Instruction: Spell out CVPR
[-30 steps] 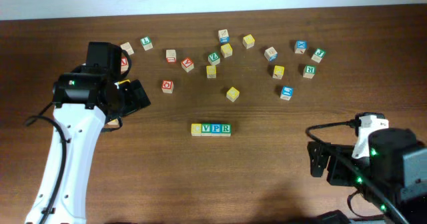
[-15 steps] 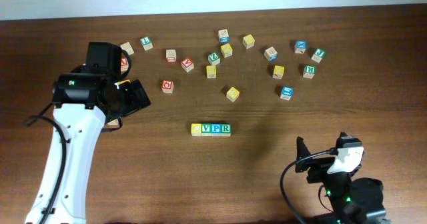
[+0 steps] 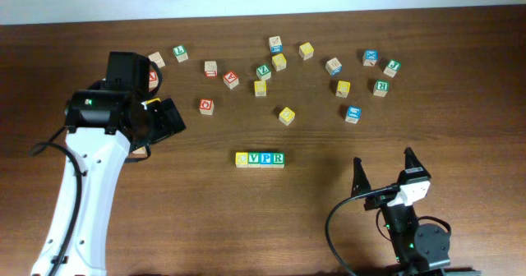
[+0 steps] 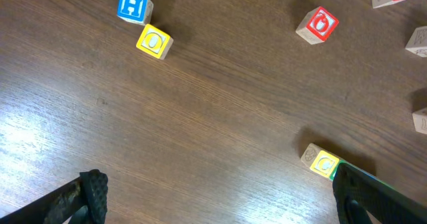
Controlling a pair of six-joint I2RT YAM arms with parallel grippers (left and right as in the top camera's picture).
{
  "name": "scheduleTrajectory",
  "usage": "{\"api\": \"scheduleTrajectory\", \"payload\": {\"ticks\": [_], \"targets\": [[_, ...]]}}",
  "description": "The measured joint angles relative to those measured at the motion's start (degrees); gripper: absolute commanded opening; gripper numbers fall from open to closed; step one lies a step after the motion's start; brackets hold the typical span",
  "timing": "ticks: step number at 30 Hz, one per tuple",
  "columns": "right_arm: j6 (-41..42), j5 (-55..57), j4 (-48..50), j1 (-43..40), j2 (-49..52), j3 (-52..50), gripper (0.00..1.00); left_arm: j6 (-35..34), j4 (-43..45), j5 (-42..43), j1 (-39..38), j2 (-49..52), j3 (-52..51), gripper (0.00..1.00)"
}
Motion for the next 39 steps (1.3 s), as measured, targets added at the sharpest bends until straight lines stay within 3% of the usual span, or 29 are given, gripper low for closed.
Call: {"api": "scheduleTrajectory", "payload": {"ticks": [2, 39], "targets": [[-0.1, -0.2, -4.7, -1.0, -0.1, 0.0, 0.98, 0.0, 0.0, 0.0, 0.0, 0.0, 0.0, 0.99], [-2.8, 0.0, -4.9, -2.6, 0.0, 0.0, 0.98, 0.0, 0.0, 0.0, 0.0, 0.0, 0.0, 0.99]]}}
